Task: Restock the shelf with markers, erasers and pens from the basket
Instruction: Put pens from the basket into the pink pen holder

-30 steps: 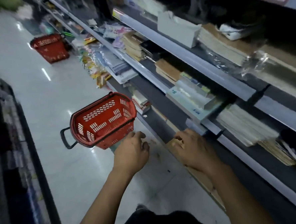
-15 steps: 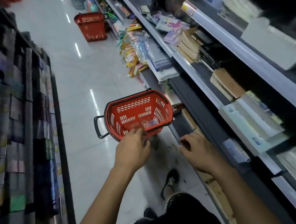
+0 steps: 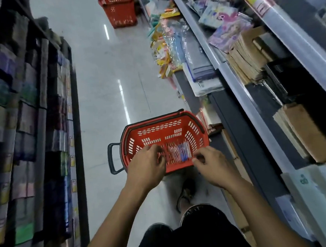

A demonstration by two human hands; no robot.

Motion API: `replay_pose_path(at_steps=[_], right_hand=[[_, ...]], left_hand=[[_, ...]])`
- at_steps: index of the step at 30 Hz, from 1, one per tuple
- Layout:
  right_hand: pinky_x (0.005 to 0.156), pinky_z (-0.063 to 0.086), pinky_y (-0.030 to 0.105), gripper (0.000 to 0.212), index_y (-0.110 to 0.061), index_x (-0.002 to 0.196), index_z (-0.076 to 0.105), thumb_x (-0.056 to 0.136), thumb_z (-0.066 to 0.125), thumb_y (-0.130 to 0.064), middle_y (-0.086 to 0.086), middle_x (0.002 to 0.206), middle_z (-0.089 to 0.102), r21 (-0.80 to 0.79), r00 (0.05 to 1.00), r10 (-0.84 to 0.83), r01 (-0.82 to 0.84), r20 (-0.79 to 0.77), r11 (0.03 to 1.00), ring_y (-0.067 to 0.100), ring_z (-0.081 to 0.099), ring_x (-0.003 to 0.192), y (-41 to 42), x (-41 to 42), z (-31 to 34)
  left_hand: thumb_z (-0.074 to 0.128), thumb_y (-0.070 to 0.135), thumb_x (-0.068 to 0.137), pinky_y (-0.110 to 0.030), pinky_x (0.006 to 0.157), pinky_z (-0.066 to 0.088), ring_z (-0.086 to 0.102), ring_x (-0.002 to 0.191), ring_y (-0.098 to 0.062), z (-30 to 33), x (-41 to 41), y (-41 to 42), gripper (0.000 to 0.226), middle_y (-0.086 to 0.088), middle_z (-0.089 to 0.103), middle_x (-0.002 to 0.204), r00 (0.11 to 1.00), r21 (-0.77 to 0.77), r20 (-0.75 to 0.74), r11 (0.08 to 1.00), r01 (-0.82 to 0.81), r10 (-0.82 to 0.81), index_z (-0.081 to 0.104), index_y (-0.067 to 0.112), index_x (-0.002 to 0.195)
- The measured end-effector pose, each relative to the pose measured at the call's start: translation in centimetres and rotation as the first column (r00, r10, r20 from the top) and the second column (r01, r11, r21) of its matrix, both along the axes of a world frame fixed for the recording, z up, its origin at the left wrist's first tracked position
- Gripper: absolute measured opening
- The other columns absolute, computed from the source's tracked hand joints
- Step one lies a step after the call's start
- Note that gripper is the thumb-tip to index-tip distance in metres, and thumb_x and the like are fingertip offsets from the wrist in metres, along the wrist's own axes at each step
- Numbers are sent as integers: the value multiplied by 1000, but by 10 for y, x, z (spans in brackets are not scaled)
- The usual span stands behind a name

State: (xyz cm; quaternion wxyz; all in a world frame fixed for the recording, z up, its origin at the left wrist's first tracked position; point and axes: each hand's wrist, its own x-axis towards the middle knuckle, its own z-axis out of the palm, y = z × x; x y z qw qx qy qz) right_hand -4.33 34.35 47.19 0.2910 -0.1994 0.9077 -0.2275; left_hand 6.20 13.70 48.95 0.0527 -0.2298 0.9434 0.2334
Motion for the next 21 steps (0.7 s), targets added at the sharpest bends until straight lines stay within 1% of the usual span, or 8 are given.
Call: replay_pose_path(at_steps=[3,6,10,13,16,18,19,21], right_hand=[[91,56,41,26,-28,117,67,98,59,-43,-6,115,61,35,997,39,-42,73,999,16,63,103,-15,-42,-29],[89,56,38,25,-26,115,68,97,59,-40,-4,112,62,79,984,80,-94,162,992,17,62,101,-31,-71,-58],[83,58,39,21,-22,108,71,97,59,-35,-2,107,68,116,960,81,-115,266,986,15,65,92,-53,-92,-106],[73,52,30,21,-22,111,71,98,59,-34,-3,108,70,145,945,53,-105,322,984,13,63,87,-68,-101,-149],[72,47,27,22,-20,113,71,98,60,-31,-1,108,69,169,930,0,-67,367,983,15,64,88,-85,-108,-207],[72,46,26,17,-19,109,71,98,61,-27,0,105,71,195,925,-22,-57,379,979,17,67,89,-97,-111,-256],[72,46,24,15,-19,107,72,98,61,-24,1,103,72,212,927,-31,-53,374,976,17,68,87,-104,-113,-283],[75,49,24,16,-17,107,75,98,62,-21,5,104,75,247,934,-73,-16,350,969,20,69,88,-117,-115,-334]], left_hand=[[52,43,99,-37,76,60,65,96,-15,-21,-41,-7,30,8,66,114,999,29,40,1000,-9,8,64,29,123],[54,42,100,-35,72,59,64,92,-13,-47,-70,-18,26,8,66,111,996,51,84,998,-30,26,66,29,119],[58,36,99,-25,63,45,60,85,-9,-92,-96,-38,21,8,68,106,988,96,143,993,-66,52,68,27,115],[59,32,97,-18,59,35,57,81,-6,-140,-108,-51,19,8,69,102,979,142,190,985,-97,69,69,27,112],[57,32,96,-27,61,48,64,81,-9,-204,-119,-62,20,10,71,100,964,238,250,960,-147,86,71,27,109],[55,30,92,-32,68,56,68,79,-11,-255,-127,-68,23,9,74,96,953,318,287,929,-192,99,73,25,105],[55,29,91,-32,70,57,69,79,-12,-283,-132,-71,23,7,75,95,946,350,306,911,-220,111,74,23,103],[56,23,94,-27,64,52,69,74,-10,-340,-137,-75,17,5,76,90,922,388,357,874,-292,150,73,22,97]])
